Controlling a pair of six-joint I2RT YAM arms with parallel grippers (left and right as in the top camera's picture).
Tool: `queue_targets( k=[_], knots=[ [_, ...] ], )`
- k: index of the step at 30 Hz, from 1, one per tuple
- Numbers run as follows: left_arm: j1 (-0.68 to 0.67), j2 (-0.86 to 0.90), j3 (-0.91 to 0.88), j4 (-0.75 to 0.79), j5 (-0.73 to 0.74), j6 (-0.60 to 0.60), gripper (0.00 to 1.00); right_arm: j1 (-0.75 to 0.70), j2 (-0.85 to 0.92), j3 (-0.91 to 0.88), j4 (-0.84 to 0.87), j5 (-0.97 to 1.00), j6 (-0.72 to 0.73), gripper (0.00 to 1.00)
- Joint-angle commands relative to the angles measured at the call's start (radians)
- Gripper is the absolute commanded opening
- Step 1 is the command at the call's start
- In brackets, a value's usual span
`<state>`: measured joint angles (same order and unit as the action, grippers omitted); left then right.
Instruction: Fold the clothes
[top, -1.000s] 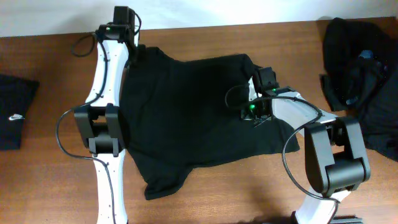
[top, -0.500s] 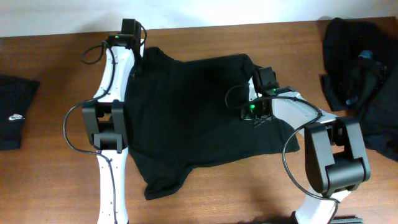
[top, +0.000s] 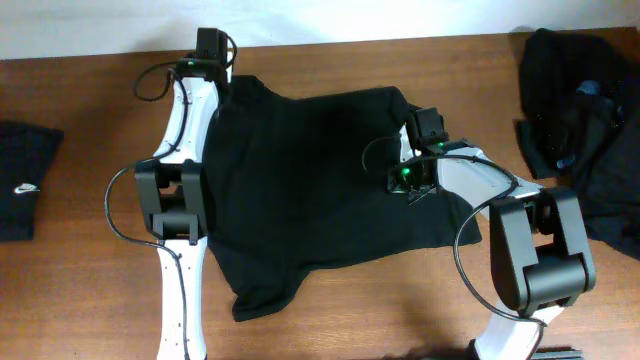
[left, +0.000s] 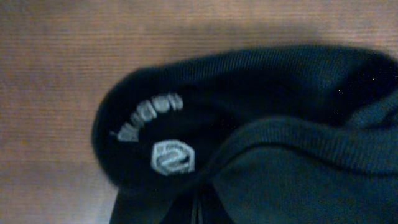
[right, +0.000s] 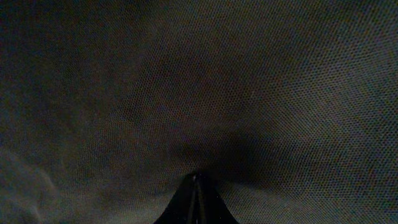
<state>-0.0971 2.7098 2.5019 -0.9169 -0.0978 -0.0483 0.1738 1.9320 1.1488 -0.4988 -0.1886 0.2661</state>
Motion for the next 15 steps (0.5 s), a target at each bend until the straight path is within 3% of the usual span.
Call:
queue_targets(
  k=[1,8,11,15],
  knots=[
    [-0.001,0.023,-0.003,0.053,-0.008,0.012,0.01,0.004,0.089,-0.045,0.003,0.061,0.005,0.05],
    [0.001,0.023,-0.003,0.249,0.087,0.012,0.03,0.004,0.089,-0.045,0.006,0.062,0.005,0.06],
    [0.007,0.022,0.02,0.304,0.161,0.011,0.17,0.004,0.089,-0.045,0.006,0.062,0.005,0.12],
    [0.024,0.02,0.144,0.249,0.173,0.011,0.34,0.004,0.089,-0.045,0.006,0.062,0.005,0.22]
  ],
)
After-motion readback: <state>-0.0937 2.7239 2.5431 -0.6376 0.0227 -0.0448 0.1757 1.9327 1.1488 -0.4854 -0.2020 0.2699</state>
